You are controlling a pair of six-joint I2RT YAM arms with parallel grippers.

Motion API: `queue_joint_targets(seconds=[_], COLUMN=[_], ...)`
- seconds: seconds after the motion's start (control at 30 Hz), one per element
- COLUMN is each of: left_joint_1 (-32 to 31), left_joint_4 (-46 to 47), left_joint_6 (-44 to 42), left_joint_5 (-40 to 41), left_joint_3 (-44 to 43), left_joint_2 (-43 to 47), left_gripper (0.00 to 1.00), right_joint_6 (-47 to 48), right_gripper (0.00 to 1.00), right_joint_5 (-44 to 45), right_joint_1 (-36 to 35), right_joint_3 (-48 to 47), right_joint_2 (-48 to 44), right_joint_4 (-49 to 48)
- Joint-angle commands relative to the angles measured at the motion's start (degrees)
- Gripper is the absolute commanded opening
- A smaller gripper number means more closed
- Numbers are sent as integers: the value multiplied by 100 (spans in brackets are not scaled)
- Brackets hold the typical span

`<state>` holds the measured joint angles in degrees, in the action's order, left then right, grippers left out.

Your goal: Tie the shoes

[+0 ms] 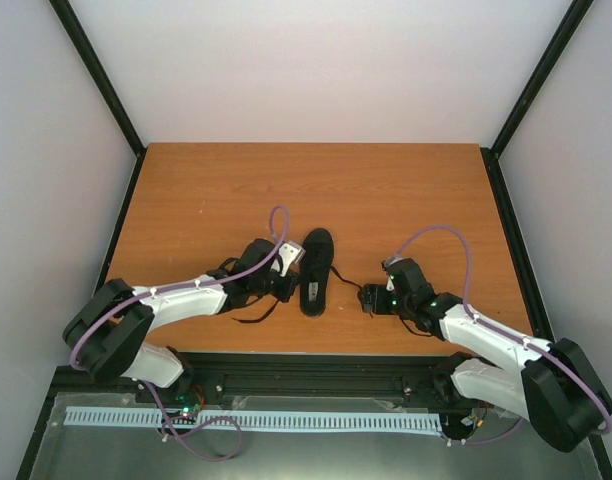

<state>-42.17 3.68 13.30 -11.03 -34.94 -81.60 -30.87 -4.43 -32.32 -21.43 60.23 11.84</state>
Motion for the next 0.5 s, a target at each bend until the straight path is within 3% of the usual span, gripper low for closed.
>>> queue_joint_targets(seconds=[0.0,0.3,0.47], left_joint_1=[-54,-54,-54], left_joint_4=[324,371,549], left_joint_6=[54,-23,33], left_joint_5=[-90,-354,-284], left_joint_3=[-182,-581,-529], left_joint_2=[232,-144,-40], left_gripper=[1,1,1], right_joint_6=[57,41,-253], right_gripper=[78,58,28], right_joint_5=[243,699,1322], right_joint_1=[-73,-420,-668], right_joint_3=[-171,-503,-588], right_joint_2=[236,1078,1383], right_joint_4=[110,-36,5])
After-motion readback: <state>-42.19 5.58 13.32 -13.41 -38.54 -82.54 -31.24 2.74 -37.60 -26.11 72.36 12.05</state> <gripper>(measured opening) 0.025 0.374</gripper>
